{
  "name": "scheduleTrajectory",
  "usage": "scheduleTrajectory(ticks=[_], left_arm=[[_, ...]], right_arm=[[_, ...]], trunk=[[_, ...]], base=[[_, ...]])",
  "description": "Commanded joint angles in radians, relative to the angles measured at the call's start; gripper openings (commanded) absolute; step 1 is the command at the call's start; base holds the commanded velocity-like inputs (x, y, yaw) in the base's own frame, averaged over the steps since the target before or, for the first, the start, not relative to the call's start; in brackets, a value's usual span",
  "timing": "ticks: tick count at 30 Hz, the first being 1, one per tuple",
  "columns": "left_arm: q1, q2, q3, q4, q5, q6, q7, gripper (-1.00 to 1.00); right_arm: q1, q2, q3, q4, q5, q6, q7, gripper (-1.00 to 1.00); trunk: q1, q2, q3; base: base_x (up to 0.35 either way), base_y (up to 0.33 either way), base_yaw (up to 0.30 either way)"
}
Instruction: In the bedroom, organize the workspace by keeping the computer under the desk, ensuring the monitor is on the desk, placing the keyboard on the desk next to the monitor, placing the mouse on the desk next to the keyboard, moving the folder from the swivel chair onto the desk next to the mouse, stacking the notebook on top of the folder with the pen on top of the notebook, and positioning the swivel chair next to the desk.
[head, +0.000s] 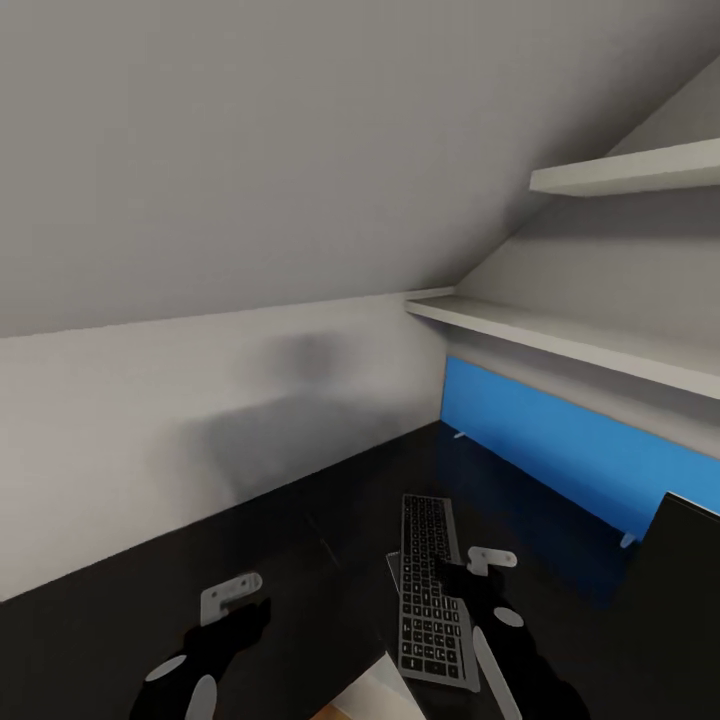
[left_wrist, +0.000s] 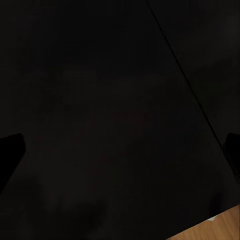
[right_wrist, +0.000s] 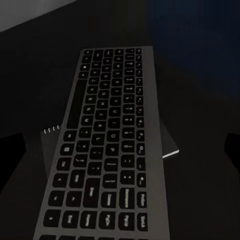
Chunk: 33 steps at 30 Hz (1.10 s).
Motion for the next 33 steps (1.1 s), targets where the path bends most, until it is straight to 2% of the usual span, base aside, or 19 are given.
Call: scheduleTrajectory(ticks=[1,6,10,14,19,24,33], left_arm=[[0.0,-0.001,0.0,-0.006,0.012,0.004,0.007,1.0],[0.0,-0.001,-0.001,-0.02,0.017,0.004,0.007,1.0],[0.0,-0.001,-0.002,-0.039,0.022,0.006,0.003,1.0],[0.0,-0.001,-0.003,-0.04,0.022,0.006,0.002,1.0],[0.0,-0.001,-0.003,-0.04,0.022,0.005,0.002,1.0],[0.0,-0.001,-0.003,-0.04,0.022,0.005,0.002,1.0],[0.0,-0.001,-0.003,-0.04,0.022,0.005,0.002,1.0]], right_arm=[[0.0,-0.001,0.003,-0.001,-0.01,0.003,-0.008,1.0],[0.0,-0.002,0.002,-0.002,-0.01,0.002,-0.01,1.0],[-0.001,-0.01,0.001,0.038,-0.01,-0.017,-0.008,1.0],[-0.029,-0.02,0.0,0.097,-0.012,-0.018,-0.011,1.0],[-0.114,-0.031,-0.001,0.249,-0.014,-0.025,-0.012,1.0],[-0.185,-0.04,0.0,0.373,-0.016,-0.089,-0.012,1.0],[-0.195,-0.041,0.0,0.388,-0.017,-0.114,-0.011,1.0]], trunk=[[0.0,-0.001,0.0],[0.012,-0.022,-0.01],[0.027,-0.05,-0.022],[0.043,-0.078,-0.035],[0.062,-0.113,-0.05],[0.081,-0.148,-0.066],[0.115,-0.211,-0.094]], base=[[0.003,0.002,0.0],[0.001,0.001,0.0],[0.0,0.0,0.0],[0.0,0.0,0.0],[0.0,0.0,0.0],[0.0,0.0,0.0],[0.0,0.0,0.0]])
